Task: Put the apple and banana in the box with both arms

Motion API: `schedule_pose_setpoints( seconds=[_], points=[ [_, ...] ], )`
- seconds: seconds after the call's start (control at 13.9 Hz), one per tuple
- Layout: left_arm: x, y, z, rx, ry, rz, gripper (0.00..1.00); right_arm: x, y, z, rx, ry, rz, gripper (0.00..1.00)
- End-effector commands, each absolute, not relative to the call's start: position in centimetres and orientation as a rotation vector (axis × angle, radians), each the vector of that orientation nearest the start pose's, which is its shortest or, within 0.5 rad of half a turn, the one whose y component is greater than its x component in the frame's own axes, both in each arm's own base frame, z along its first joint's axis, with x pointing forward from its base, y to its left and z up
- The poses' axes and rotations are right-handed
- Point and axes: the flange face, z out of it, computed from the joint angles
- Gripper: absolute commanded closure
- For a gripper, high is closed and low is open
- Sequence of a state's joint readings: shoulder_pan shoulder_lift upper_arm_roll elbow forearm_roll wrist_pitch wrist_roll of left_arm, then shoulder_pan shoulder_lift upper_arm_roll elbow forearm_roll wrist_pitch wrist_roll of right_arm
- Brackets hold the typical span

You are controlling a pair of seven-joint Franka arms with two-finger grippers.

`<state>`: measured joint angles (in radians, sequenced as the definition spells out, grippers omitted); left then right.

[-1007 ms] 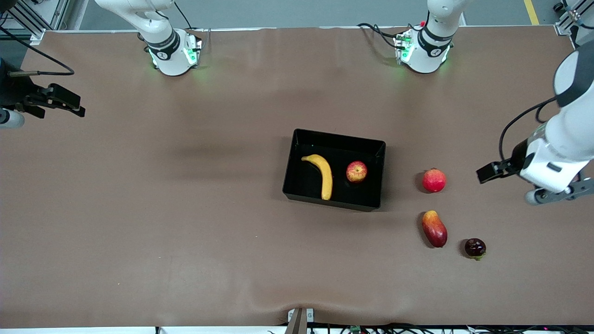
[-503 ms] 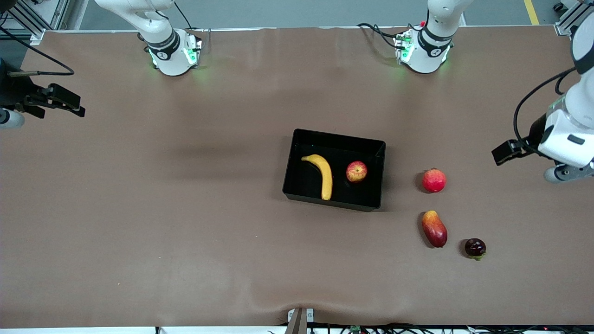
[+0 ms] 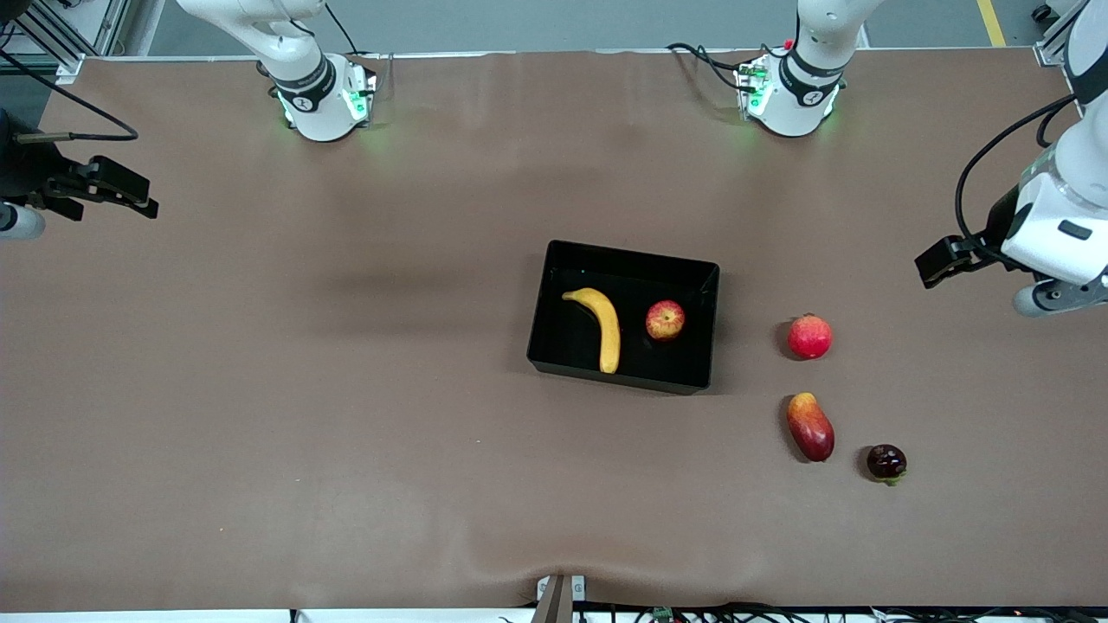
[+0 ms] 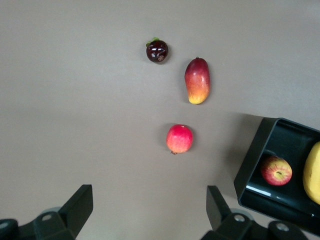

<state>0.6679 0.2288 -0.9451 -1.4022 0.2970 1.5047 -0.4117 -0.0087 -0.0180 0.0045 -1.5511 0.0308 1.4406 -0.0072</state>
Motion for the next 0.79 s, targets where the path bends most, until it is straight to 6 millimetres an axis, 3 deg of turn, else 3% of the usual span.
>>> schedule_pose_setpoints(
  seconds=[0.0, 0.29, 0.72],
  points=[
    [57.1, -6.2, 63.6, -3.033, -0.206, -0.005, 0.0, 53.8, 0.3, 63.5, -3.12, -0.026, 0.139, 0.0],
    [54.0, -5.1, 64.5, -3.077, -0.225, 0.017, 0.0, 53.7, 0.1, 63.5, -3.119, -0.022, 0.141, 0.0],
    [48.6, -7.1, 64.9, -3.11, -0.135, 0.0, 0.0, 53.7, 0.2, 63.5, -3.118, -0.024, 0.146, 0.0]
  ],
)
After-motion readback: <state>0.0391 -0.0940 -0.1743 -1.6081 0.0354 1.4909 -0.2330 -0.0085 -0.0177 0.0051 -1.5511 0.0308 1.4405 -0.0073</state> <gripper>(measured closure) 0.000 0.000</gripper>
